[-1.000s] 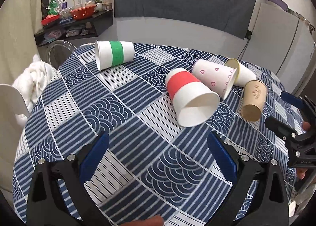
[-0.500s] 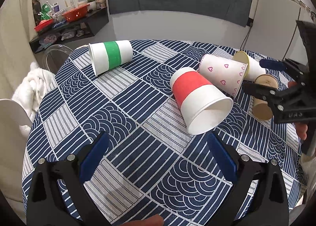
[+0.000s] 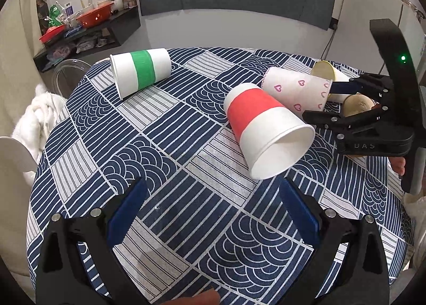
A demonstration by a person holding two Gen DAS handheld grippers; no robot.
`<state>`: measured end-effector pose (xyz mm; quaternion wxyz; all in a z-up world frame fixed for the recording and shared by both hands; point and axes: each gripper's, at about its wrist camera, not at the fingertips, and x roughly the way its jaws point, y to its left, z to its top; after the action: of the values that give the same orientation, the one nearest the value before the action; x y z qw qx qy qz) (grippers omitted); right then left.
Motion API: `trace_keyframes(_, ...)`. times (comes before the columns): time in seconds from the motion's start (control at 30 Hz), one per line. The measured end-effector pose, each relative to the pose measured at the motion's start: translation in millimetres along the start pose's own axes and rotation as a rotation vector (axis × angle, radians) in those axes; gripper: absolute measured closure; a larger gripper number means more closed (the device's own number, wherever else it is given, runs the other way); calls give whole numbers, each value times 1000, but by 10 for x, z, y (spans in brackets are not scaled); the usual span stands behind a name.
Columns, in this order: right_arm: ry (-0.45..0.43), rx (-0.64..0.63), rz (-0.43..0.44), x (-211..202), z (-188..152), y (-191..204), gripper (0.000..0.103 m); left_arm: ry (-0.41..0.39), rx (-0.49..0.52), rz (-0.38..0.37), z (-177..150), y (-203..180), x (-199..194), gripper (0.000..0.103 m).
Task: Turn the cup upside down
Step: 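Move the right tool toward the white pink-heart cup and close around its rim, then lift the pink-heart cup with the right tool and swing it toward the left tool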
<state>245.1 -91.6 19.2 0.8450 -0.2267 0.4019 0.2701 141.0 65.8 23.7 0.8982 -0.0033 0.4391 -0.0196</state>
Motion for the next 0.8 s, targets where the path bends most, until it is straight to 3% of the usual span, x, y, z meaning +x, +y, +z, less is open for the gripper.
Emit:
trace_keyframes(0.43,-101,37,48,-786,-249,30,36,-39,5,-31,-211,-93,-388,6)
trace_keyframes(0.8,-133,55,118,-1296,-579,290,36,-54,11,-62,-504,-85,-773,6)
